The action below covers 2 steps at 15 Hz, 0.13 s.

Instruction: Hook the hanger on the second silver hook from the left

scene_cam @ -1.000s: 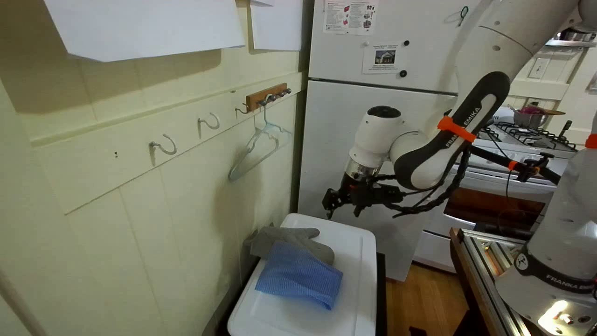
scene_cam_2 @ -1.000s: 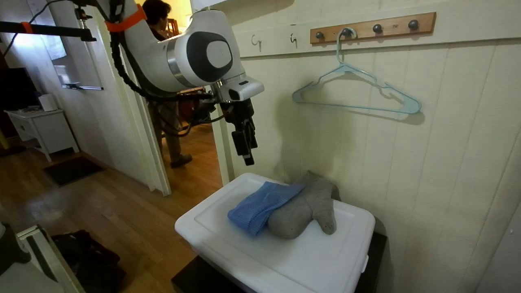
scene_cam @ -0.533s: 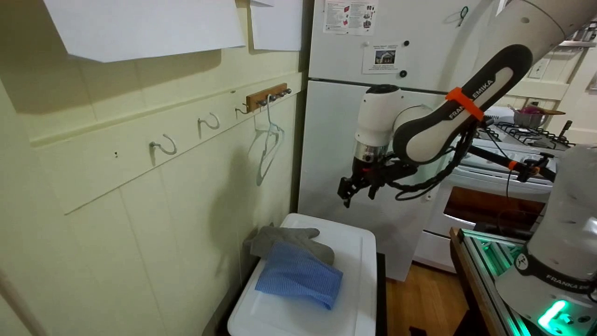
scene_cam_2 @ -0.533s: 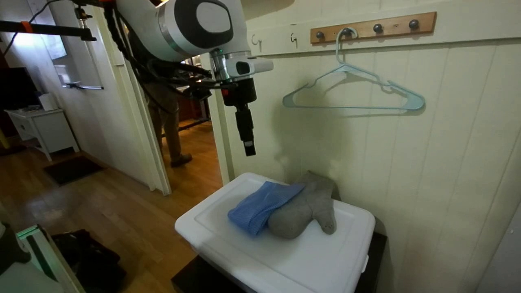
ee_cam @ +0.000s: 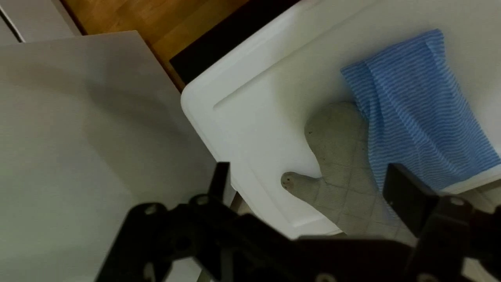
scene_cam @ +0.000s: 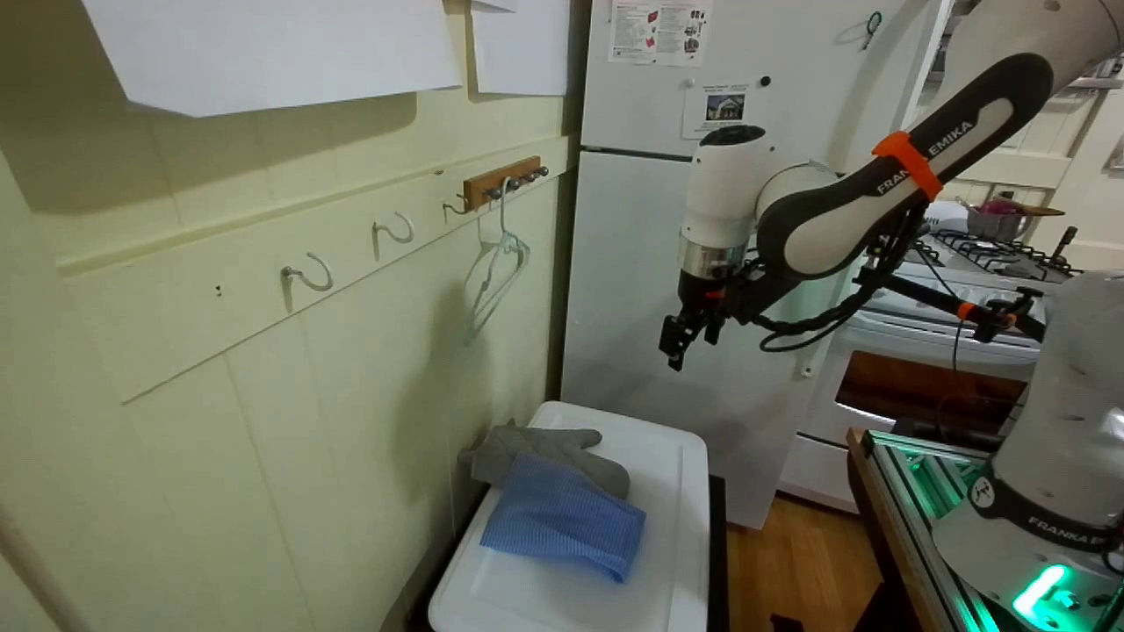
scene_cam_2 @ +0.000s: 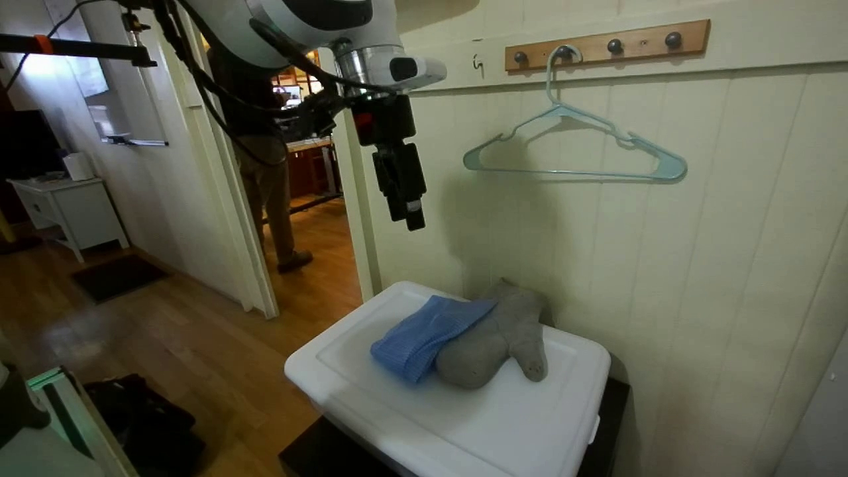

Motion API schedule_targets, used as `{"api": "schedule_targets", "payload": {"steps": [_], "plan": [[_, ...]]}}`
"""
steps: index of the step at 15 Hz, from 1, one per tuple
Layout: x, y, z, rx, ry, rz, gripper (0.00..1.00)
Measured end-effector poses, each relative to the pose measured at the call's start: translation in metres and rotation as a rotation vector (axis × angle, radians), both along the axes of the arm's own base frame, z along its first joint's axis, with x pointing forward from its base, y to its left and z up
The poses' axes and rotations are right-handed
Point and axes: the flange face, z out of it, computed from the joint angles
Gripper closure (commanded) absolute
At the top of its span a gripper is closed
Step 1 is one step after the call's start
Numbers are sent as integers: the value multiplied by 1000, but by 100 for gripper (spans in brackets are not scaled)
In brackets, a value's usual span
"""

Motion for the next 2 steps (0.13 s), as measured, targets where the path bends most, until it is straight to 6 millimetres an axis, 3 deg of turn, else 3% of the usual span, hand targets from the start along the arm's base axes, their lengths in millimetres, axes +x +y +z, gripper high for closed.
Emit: {"api": "schedule_targets", "payload": {"steps": [2], "plan": [[-2, 0, 5, -7, 7, 25, 0]]}}
